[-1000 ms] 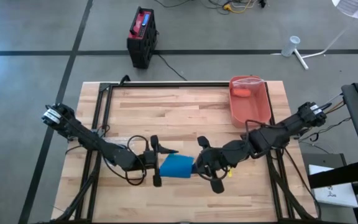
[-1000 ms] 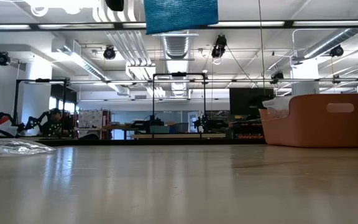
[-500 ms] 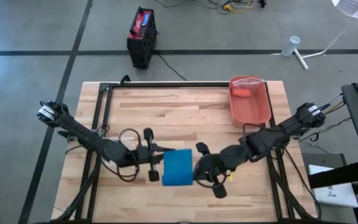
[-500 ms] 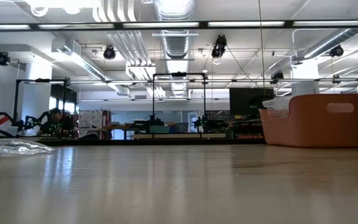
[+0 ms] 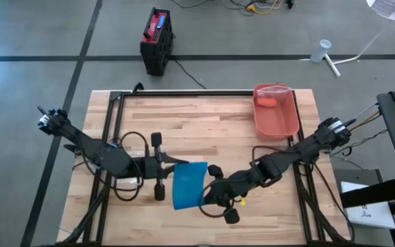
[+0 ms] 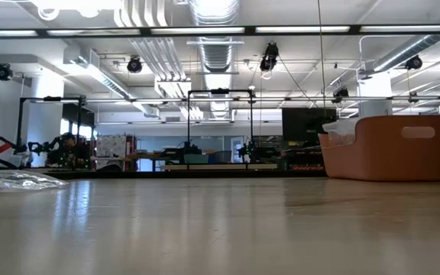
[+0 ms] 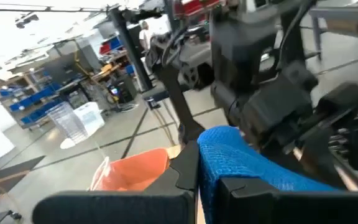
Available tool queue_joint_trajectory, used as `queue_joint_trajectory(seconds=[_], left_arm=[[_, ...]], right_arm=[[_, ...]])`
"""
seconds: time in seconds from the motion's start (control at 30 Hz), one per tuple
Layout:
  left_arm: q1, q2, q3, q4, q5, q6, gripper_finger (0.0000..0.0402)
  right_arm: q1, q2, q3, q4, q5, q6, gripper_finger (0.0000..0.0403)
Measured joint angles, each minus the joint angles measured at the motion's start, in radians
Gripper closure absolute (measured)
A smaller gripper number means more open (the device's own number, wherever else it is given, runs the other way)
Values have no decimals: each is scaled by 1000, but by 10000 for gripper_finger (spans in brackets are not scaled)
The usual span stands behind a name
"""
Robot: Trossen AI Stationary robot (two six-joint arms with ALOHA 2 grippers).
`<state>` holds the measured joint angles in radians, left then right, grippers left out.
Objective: Roll bandage
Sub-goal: Roll the blue bandage
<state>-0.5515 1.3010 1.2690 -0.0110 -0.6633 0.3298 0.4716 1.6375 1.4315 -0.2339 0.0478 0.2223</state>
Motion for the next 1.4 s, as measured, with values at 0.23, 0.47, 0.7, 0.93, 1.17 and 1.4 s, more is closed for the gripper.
queue_joint_trajectory(seconds=[0.23, 0.47, 0.7, 0.93, 1.17, 1.4], left_arm=[[-41, 0, 86, -23, 2, 30, 401], [-62, 0, 98, -12, 1, 29, 401], [-84, 0, 98, 12, 1, 30, 401], [-97, 0, 97, 12, -13, 35, 401], [-85, -2, 96, 10, -91, 70, 401], [-63, -4, 95, -68, -299, 83, 401]], right_arm=[[15, 18, -3, 41, 6, -25, 394], [15, 18, -14, 87, 120, -13, 394], [15, 18, -16, 94, 272, 14, 394], [15, 18, -17, 107, 291, 44, 394], [26, 45, -28, 166, 174, 3, 394], [55, 63, -27, 236, 82, -13, 394]])
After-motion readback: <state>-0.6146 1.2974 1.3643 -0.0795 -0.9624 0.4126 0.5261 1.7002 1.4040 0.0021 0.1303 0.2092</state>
